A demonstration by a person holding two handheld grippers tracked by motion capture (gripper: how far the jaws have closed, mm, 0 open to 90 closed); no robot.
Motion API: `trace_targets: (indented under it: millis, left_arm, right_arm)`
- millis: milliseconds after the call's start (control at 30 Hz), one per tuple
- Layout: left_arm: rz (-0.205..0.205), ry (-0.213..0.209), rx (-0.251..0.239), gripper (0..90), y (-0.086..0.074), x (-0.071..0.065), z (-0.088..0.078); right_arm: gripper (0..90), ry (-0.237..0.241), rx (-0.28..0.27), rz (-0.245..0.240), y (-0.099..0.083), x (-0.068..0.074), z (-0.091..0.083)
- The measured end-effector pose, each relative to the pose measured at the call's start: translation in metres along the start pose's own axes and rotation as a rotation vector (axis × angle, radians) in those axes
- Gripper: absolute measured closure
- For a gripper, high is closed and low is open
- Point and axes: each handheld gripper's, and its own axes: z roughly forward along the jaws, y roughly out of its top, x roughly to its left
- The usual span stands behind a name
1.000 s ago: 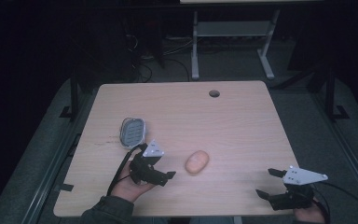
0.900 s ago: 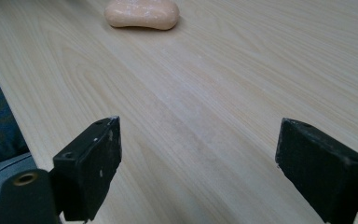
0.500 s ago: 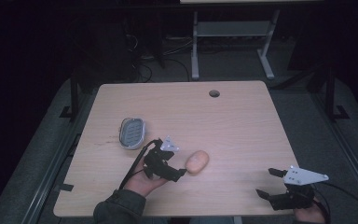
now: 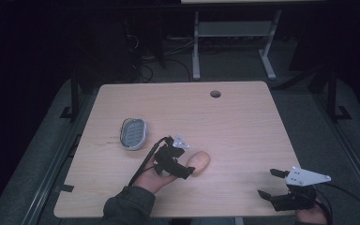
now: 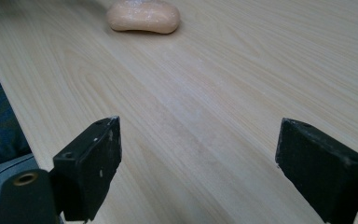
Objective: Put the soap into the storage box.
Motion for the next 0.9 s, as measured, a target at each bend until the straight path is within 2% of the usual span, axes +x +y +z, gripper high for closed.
trace_targets:
  millis: [300,467,767,900]
  left_arm:
    - [0.0,-0.004,0.029,21.1,0.008,-0.001,0.009]
    - [-0.022,0.006,0.044,21.3,0.017,0.0,0.014]
    - [-0.035,0.002,0.084,21.6,0.024,0.001,0.025]
    - [-0.029,0.004,0.095,21.6,0.027,0.002,0.03]
  right_arm:
    - [13.8,0.001,0.0,0.0,0.0,0.0,0.0]
    - [13.8,0.001,-0.003,-0.001,0.0,0.001,0.0]
    - [13.8,0.004,-0.002,0.0,0.0,0.001,0.0]
    - [13.8,0.004,-0.002,0.0,0.0,0.001,0.0]
